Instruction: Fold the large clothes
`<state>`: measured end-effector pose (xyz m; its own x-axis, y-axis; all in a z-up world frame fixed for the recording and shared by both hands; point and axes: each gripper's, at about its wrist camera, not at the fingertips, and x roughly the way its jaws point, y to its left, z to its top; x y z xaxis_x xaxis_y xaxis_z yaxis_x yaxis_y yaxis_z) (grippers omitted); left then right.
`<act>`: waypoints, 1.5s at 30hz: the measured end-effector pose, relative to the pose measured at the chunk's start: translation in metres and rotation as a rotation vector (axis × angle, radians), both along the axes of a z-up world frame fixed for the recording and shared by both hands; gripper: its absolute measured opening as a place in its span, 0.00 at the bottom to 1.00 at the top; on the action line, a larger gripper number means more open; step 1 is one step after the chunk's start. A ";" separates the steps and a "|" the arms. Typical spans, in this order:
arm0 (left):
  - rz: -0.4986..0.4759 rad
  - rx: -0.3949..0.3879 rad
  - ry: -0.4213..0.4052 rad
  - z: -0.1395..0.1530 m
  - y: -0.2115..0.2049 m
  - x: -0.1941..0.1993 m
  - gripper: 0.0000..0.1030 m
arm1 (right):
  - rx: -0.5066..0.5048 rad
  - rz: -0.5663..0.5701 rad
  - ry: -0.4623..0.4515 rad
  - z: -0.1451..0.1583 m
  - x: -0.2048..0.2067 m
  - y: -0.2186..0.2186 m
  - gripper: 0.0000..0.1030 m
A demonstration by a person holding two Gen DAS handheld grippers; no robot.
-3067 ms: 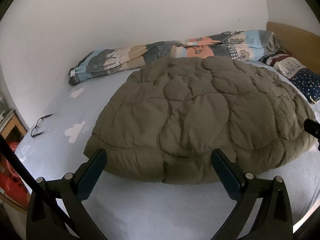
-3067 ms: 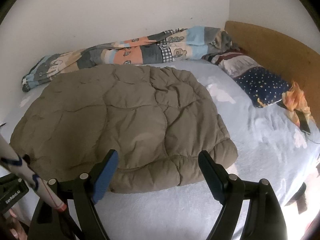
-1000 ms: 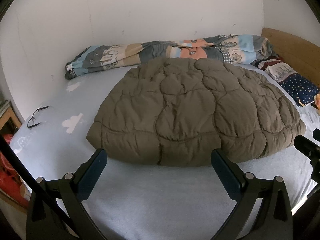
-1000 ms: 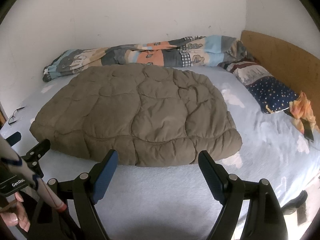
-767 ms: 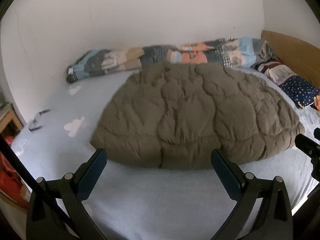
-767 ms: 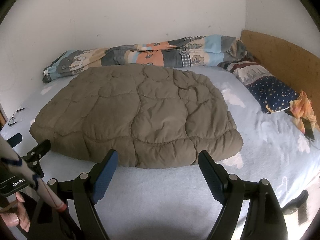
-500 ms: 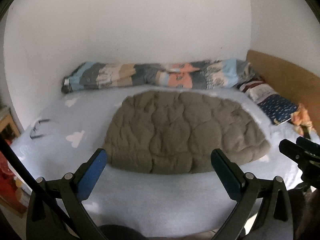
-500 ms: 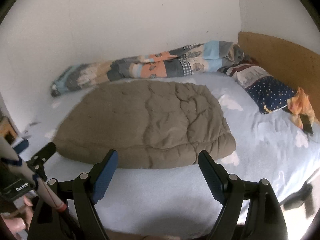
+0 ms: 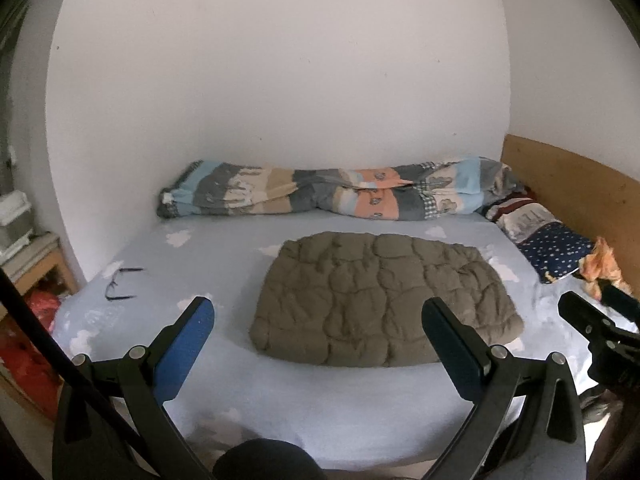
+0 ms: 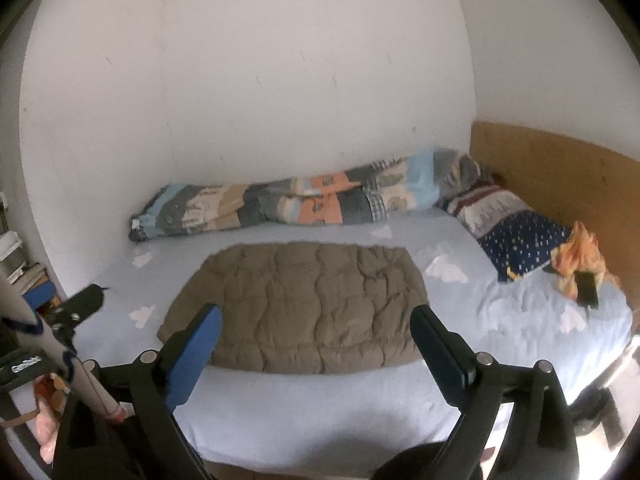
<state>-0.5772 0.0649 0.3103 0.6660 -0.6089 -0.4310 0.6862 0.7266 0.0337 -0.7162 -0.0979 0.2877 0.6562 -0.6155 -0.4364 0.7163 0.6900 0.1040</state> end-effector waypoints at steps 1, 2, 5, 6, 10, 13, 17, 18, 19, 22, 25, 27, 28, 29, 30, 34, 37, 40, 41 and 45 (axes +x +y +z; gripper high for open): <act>0.019 0.023 -0.019 -0.001 0.001 -0.001 1.00 | -0.001 -0.001 0.003 -0.002 0.000 0.000 0.95; 0.040 0.045 -0.034 -0.002 0.001 -0.002 1.00 | -0.003 -0.008 0.009 -0.005 0.001 0.003 0.95; 0.085 0.108 -0.089 -0.005 -0.002 -0.005 1.00 | 0.003 -0.006 0.012 -0.008 0.004 0.009 0.95; 0.071 0.108 -0.084 -0.007 -0.003 -0.005 1.00 | -0.002 -0.002 0.014 -0.008 0.006 0.011 0.95; 0.042 0.099 -0.005 -0.018 -0.003 0.001 1.00 | -0.028 0.005 0.018 -0.007 0.010 0.019 0.99; 0.042 0.133 0.022 -0.028 -0.010 0.007 1.00 | -0.016 0.008 0.039 -0.013 0.015 0.016 0.99; 0.038 0.163 0.032 -0.038 -0.016 0.009 1.00 | 0.010 0.000 0.056 -0.021 0.018 0.010 0.99; 0.032 0.169 0.036 -0.040 -0.017 0.010 1.00 | 0.012 -0.002 0.062 -0.023 0.019 0.009 0.99; 0.029 0.173 0.038 -0.041 -0.020 0.010 1.00 | 0.013 -0.003 0.066 -0.024 0.020 0.009 0.99; 0.026 0.189 0.039 -0.045 -0.024 0.009 1.00 | 0.022 -0.003 0.081 -0.029 0.023 0.006 0.99; 0.023 0.201 0.039 -0.047 -0.025 0.008 1.00 | 0.025 -0.005 0.102 -0.034 0.026 0.005 0.99; 0.021 0.205 0.040 -0.049 -0.025 0.007 1.00 | 0.030 -0.003 0.112 -0.037 0.028 0.004 0.99; 0.019 0.207 0.041 -0.049 -0.025 0.007 1.00 | 0.032 -0.003 0.115 -0.038 0.028 0.004 0.99; 0.019 0.208 0.042 -0.049 -0.026 0.007 1.00 | 0.034 -0.003 0.116 -0.038 0.029 0.004 0.99; 0.018 0.209 0.042 -0.049 -0.026 0.006 1.00 | 0.034 -0.002 0.117 -0.038 0.029 0.004 0.99; 0.015 0.213 0.038 -0.049 -0.028 0.004 1.00 | 0.033 -0.002 0.121 -0.039 0.029 0.004 0.99; 0.016 0.214 0.039 -0.049 -0.029 0.003 1.00 | 0.034 -0.003 0.121 -0.039 0.030 0.005 0.99; 0.013 0.217 0.038 -0.051 -0.030 0.001 1.00 | 0.038 -0.003 0.124 -0.040 0.030 0.005 0.99; 0.013 0.218 0.037 -0.050 -0.030 0.001 1.00 | 0.040 -0.002 0.125 -0.040 0.031 0.004 0.99; 0.012 0.218 0.037 -0.050 -0.030 0.001 1.00 | 0.044 0.004 0.132 -0.043 0.028 0.002 0.99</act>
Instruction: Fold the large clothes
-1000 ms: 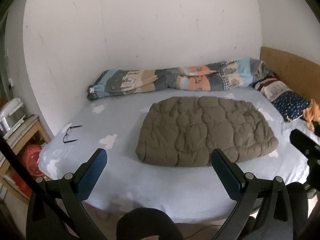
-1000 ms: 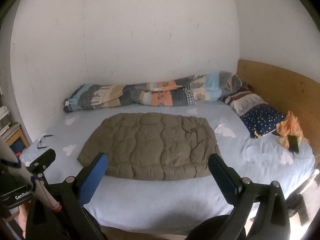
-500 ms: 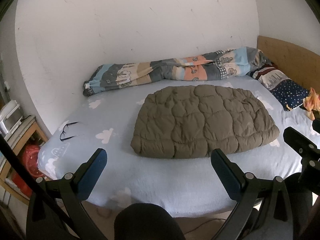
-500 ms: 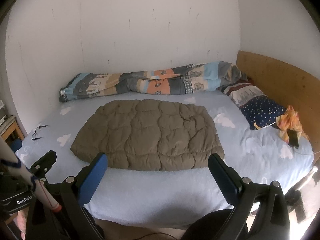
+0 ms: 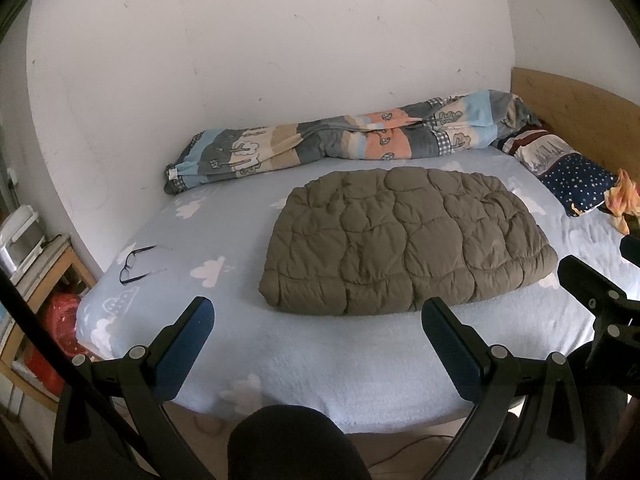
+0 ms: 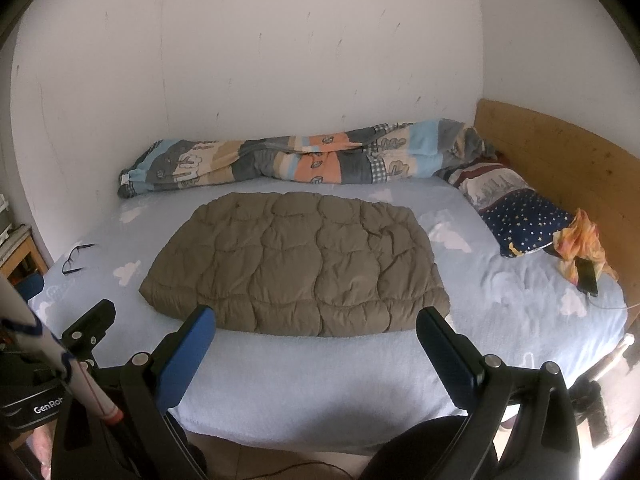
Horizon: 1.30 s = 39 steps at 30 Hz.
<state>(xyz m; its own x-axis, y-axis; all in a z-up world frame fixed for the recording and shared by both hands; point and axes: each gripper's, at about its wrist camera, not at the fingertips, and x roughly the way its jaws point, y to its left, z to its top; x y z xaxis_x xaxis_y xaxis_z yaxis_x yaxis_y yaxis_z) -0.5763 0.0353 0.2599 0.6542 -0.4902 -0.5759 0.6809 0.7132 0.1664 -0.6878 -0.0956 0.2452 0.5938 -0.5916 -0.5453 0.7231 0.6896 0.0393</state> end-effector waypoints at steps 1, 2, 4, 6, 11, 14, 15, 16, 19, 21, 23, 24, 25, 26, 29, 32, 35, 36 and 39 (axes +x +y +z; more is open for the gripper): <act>-0.002 0.000 0.002 0.000 0.000 0.000 1.00 | 0.000 0.002 0.001 0.000 0.000 0.000 0.99; -0.001 0.000 0.002 0.000 0.000 -0.001 1.00 | -0.001 0.002 0.003 0.000 -0.001 0.000 0.99; -0.002 0.003 0.003 -0.001 -0.001 -0.001 1.00 | 0.001 0.002 0.004 -0.001 -0.001 0.000 0.99; -0.002 0.002 0.003 -0.001 0.000 -0.002 1.00 | 0.005 0.004 0.006 -0.002 -0.002 -0.001 0.99; 0.000 0.001 0.002 -0.001 -0.002 -0.003 1.00 | 0.012 0.006 0.015 -0.005 -0.002 -0.002 0.99; -0.003 0.004 0.003 -0.002 -0.001 -0.002 1.00 | 0.016 0.008 0.018 -0.006 -0.001 -0.003 0.99; -0.003 0.004 0.003 -0.002 -0.001 -0.002 1.00 | 0.017 0.009 0.020 -0.006 -0.001 -0.004 0.99; -0.004 0.003 0.004 -0.002 -0.001 -0.002 1.00 | 0.018 0.011 0.022 -0.007 -0.001 -0.004 0.99; -0.004 0.004 0.002 -0.003 -0.001 -0.002 1.00 | 0.022 0.014 0.026 -0.008 0.000 -0.005 0.99; -0.007 0.005 0.003 -0.003 0.000 -0.001 1.00 | 0.024 0.015 0.030 -0.009 0.000 -0.006 0.99; -0.006 0.006 0.002 -0.003 -0.001 -0.002 1.00 | 0.025 0.016 0.032 -0.009 0.001 -0.006 0.99; -0.005 0.005 0.001 -0.003 -0.001 -0.002 1.00 | 0.025 0.017 0.034 -0.010 0.001 -0.006 0.99; -0.006 0.005 0.002 -0.002 -0.001 -0.002 1.00 | 0.025 0.017 0.035 -0.010 0.001 -0.006 0.99; -0.007 0.005 0.002 -0.003 -0.001 -0.002 1.00 | 0.025 0.017 0.035 -0.010 0.001 -0.006 0.99; -0.005 0.005 0.003 -0.002 -0.002 -0.003 1.00 | 0.027 0.018 0.035 -0.010 0.001 -0.007 0.99; -0.005 0.005 0.003 -0.002 -0.002 -0.003 1.00 | 0.027 0.018 0.036 -0.010 0.002 -0.007 0.99; -0.007 0.005 0.004 -0.003 -0.001 -0.002 1.00 | 0.028 0.018 0.038 -0.011 0.002 -0.006 0.99; -0.007 0.006 0.002 -0.003 -0.001 -0.002 1.00 | 0.029 0.019 0.039 -0.012 0.002 -0.006 0.99; -0.008 0.006 0.002 -0.003 -0.001 -0.001 1.00 | 0.030 0.019 0.040 -0.013 0.002 -0.007 0.99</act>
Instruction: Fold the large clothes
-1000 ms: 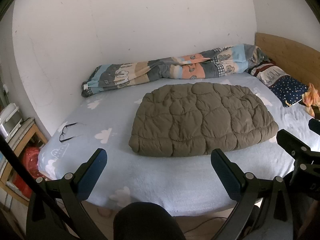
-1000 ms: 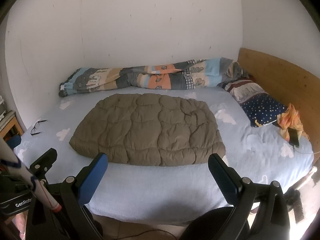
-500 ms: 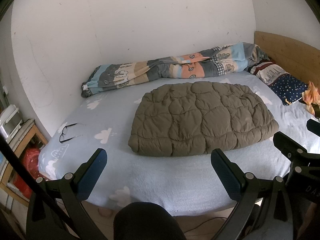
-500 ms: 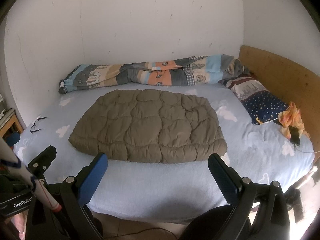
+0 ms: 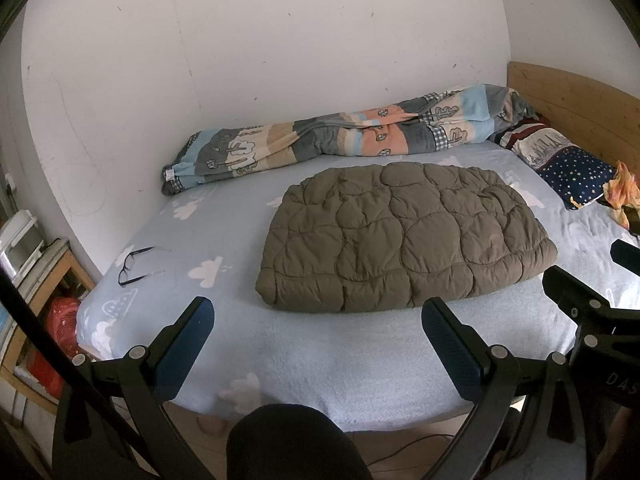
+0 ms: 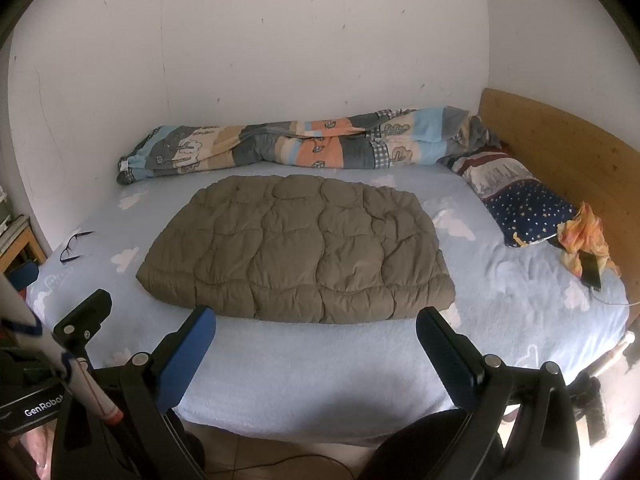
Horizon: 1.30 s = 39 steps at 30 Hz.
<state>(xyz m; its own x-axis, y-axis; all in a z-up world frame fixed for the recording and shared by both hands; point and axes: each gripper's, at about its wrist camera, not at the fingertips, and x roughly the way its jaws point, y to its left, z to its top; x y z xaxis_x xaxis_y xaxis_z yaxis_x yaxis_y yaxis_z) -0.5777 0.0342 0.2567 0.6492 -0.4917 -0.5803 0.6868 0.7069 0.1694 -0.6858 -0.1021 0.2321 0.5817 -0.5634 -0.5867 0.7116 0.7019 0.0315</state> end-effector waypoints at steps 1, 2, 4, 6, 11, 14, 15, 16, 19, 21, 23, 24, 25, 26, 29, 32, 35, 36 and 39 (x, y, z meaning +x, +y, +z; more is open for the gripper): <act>0.000 0.000 0.000 0.000 0.000 0.000 1.00 | 0.000 -0.001 0.000 0.000 0.001 0.000 0.99; 0.001 0.000 0.000 0.001 0.000 0.000 1.00 | 0.001 -0.002 0.001 0.000 0.000 0.000 0.99; -0.001 0.001 0.000 0.000 0.000 0.000 1.00 | 0.000 0.000 0.000 0.000 0.000 0.000 0.99; -0.003 0.001 0.002 -0.002 0.001 0.001 1.00 | 0.001 0.000 0.001 0.000 0.000 0.000 0.99; -0.003 0.002 0.000 -0.001 0.001 0.000 1.00 | 0.001 -0.001 0.001 -0.001 0.000 0.000 0.99; -0.003 0.003 -0.002 -0.002 0.001 0.000 1.00 | 0.003 -0.002 0.003 -0.003 0.000 0.001 0.99; -0.004 0.003 -0.001 -0.002 0.001 0.000 1.00 | 0.004 -0.002 0.002 -0.003 -0.001 0.001 0.99; -0.005 0.003 0.000 -0.001 0.001 0.000 1.00 | 0.004 0.000 0.003 -0.003 0.000 0.000 0.99; -0.004 0.002 -0.001 -0.001 0.001 0.000 1.00 | 0.004 -0.002 0.003 -0.005 -0.001 0.001 0.99; -0.003 0.003 -0.002 -0.001 0.001 0.001 1.00 | 0.005 0.000 0.005 -0.005 -0.001 0.001 0.99; -0.006 0.003 0.000 -0.001 0.001 0.001 1.00 | 0.005 -0.002 0.004 -0.005 -0.001 0.001 0.99; -0.005 0.004 -0.001 -0.001 0.000 0.000 1.00 | 0.007 -0.002 0.004 -0.006 -0.002 0.001 0.99; -0.004 0.005 -0.003 -0.002 0.001 0.000 1.00 | 0.006 -0.001 0.005 -0.005 -0.001 0.000 0.99; -0.006 0.006 -0.003 -0.003 0.002 0.000 1.00 | 0.007 -0.002 0.005 -0.006 -0.001 0.001 0.99; -0.007 0.002 -0.001 -0.002 0.002 0.000 1.00 | 0.009 -0.005 0.006 -0.007 -0.001 0.001 0.99; -0.012 0.000 -0.002 -0.004 0.003 0.000 1.00 | 0.008 -0.005 0.006 -0.007 -0.001 0.001 0.99; -0.019 -0.006 -0.001 -0.005 0.008 0.000 1.00 | 0.007 -0.007 0.008 -0.007 -0.002 0.001 0.99; -0.020 -0.008 -0.002 -0.005 0.009 0.001 1.00 | 0.006 -0.008 0.009 -0.008 -0.003 0.001 0.99; -0.019 -0.018 -0.009 -0.001 0.016 0.003 1.00 | 0.000 -0.012 0.011 -0.008 -0.003 0.003 0.99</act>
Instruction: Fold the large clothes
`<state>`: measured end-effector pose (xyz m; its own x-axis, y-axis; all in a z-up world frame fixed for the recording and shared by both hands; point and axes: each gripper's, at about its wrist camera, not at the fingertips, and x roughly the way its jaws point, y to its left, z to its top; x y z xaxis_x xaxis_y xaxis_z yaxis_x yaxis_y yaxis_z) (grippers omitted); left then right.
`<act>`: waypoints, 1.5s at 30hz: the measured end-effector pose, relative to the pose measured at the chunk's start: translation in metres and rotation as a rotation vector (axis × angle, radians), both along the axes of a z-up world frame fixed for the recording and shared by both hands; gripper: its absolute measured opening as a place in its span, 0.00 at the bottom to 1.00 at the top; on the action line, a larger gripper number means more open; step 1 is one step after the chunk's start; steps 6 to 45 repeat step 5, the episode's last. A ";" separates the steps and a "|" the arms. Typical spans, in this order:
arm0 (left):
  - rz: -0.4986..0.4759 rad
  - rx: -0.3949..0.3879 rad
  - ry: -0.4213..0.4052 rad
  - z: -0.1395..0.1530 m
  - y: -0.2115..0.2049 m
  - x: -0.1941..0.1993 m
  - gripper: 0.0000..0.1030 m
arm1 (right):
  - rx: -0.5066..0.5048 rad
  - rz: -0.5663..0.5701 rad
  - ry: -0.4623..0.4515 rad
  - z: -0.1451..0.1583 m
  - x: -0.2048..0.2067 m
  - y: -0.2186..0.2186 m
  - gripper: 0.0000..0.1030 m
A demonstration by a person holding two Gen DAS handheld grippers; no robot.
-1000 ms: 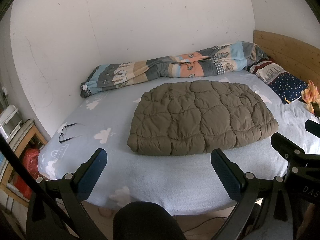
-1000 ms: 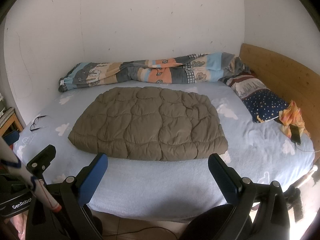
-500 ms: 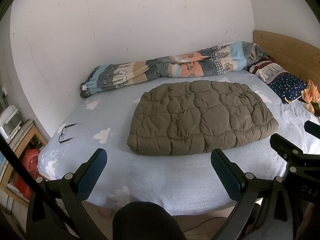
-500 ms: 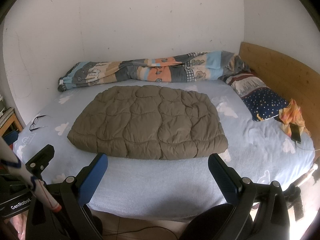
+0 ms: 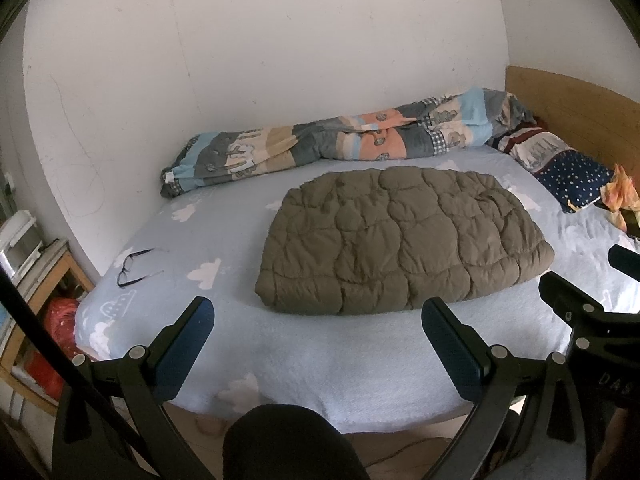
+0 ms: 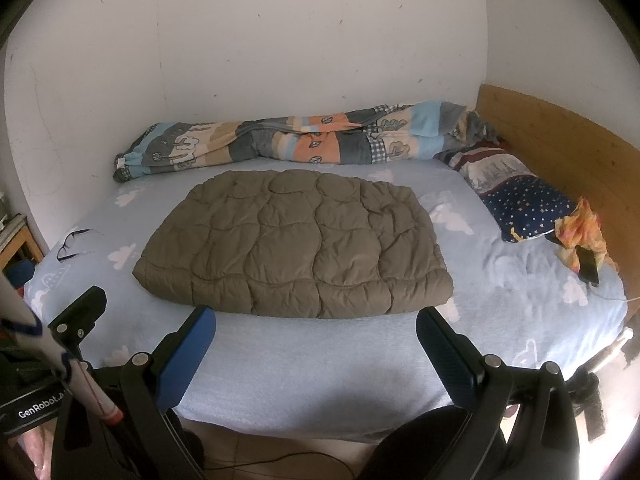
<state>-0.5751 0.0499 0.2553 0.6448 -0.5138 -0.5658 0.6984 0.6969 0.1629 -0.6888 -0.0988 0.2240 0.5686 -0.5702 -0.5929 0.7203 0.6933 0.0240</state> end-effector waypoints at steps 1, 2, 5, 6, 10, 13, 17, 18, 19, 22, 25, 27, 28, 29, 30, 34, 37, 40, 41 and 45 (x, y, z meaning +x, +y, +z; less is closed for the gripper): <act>-0.008 -0.008 0.014 0.000 0.003 0.002 1.00 | -0.001 -0.001 0.001 0.002 0.001 0.000 0.99; -0.020 -0.019 0.028 0.002 0.006 0.005 1.00 | -0.004 -0.001 0.003 0.001 0.000 0.002 0.99; 0.009 -0.082 0.060 0.006 0.023 0.023 1.00 | -0.006 0.004 0.003 0.004 0.002 0.003 0.99; 0.009 -0.082 0.060 0.006 0.023 0.023 1.00 | -0.006 0.004 0.003 0.004 0.002 0.003 0.99; 0.009 -0.082 0.060 0.006 0.023 0.023 1.00 | -0.006 0.004 0.003 0.004 0.002 0.003 0.99; 0.009 -0.082 0.060 0.006 0.023 0.023 1.00 | -0.006 0.004 0.003 0.004 0.002 0.003 0.99; 0.009 -0.082 0.060 0.006 0.023 0.023 1.00 | -0.006 0.004 0.003 0.004 0.002 0.003 0.99; 0.009 -0.082 0.060 0.006 0.023 0.023 1.00 | -0.006 0.004 0.003 0.004 0.002 0.003 0.99; 0.009 -0.082 0.060 0.006 0.023 0.023 1.00 | -0.006 0.004 0.003 0.004 0.002 0.003 0.99; 0.009 -0.082 0.060 0.006 0.023 0.023 1.00 | -0.006 0.004 0.003 0.004 0.002 0.003 0.99; 0.009 -0.082 0.060 0.006 0.023 0.023 1.00 | -0.006 0.004 0.003 0.004 0.002 0.003 0.99; 0.009 -0.082 0.060 0.006 0.023 0.023 1.00 | -0.006 0.004 0.003 0.004 0.002 0.003 0.99; 0.009 -0.082 0.060 0.006 0.023 0.023 1.00 | -0.006 0.004 0.003 0.004 0.002 0.003 0.99; 0.009 -0.082 0.060 0.006 0.023 0.023 1.00 | -0.006 0.004 0.003 0.004 0.002 0.003 0.99; 0.009 -0.082 0.060 0.006 0.023 0.023 1.00 | -0.006 0.004 0.003 0.004 0.002 0.003 0.99; 0.009 -0.082 0.060 0.006 0.023 0.023 1.00 | -0.006 0.004 0.003 0.004 0.002 0.003 0.99; 0.009 -0.082 0.060 0.006 0.023 0.023 1.00 | -0.006 0.004 0.003 0.004 0.002 0.003 0.99; 0.009 -0.082 0.060 0.006 0.023 0.023 1.00 | -0.006 0.004 0.003 0.004 0.002 0.003 0.99; 0.009 -0.082 0.060 0.006 0.023 0.023 1.00 | -0.006 0.004 0.003 0.004 0.002 0.003 0.99; 0.009 -0.082 0.060 0.006 0.023 0.023 1.00 | -0.006 0.004 0.003 0.004 0.002 0.003 0.99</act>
